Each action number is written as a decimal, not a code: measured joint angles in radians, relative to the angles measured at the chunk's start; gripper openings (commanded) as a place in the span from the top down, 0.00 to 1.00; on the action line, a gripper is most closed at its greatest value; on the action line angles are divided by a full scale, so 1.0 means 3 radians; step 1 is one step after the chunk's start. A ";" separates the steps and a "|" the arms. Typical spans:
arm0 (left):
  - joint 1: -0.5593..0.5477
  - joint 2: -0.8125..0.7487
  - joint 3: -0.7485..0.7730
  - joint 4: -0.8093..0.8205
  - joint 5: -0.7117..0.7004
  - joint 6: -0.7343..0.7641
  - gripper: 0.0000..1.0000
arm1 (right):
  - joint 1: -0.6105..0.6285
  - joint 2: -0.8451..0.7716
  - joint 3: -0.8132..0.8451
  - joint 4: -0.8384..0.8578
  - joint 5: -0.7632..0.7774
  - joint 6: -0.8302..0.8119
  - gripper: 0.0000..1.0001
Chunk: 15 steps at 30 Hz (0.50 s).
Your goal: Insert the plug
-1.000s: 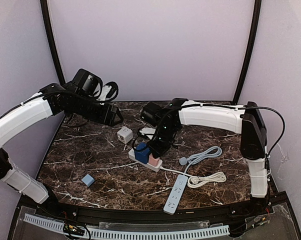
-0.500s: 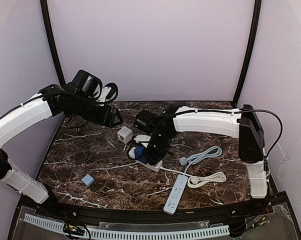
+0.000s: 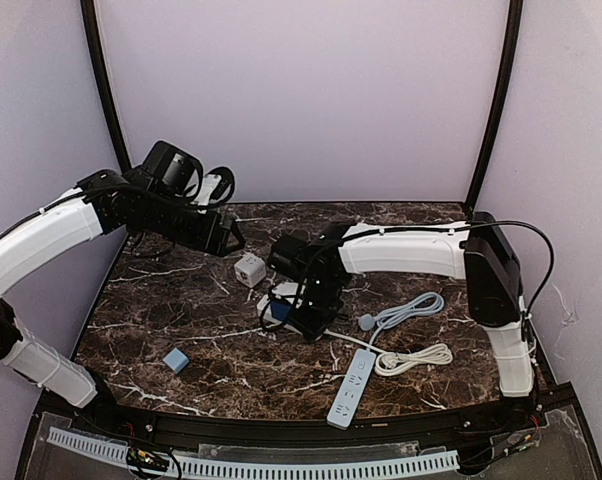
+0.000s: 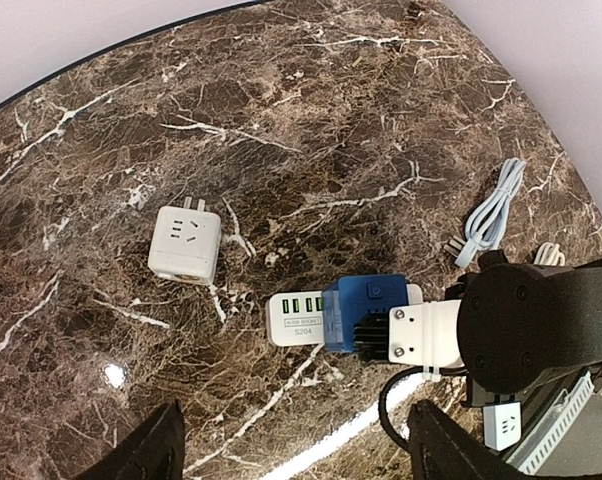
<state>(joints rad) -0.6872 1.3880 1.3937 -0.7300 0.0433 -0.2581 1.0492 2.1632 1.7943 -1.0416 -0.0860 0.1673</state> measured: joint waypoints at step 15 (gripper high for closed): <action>0.0000 -0.0559 -0.0487 -0.0121 -0.0590 -0.0120 0.01 | 0.0000 -0.0829 0.0043 0.0106 0.0092 0.0111 0.86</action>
<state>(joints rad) -0.6872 1.2201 1.2476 -0.7662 -0.1337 -0.2939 1.0492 1.9144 1.8072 -1.0100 -0.0586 0.2005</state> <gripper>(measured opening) 0.987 0.126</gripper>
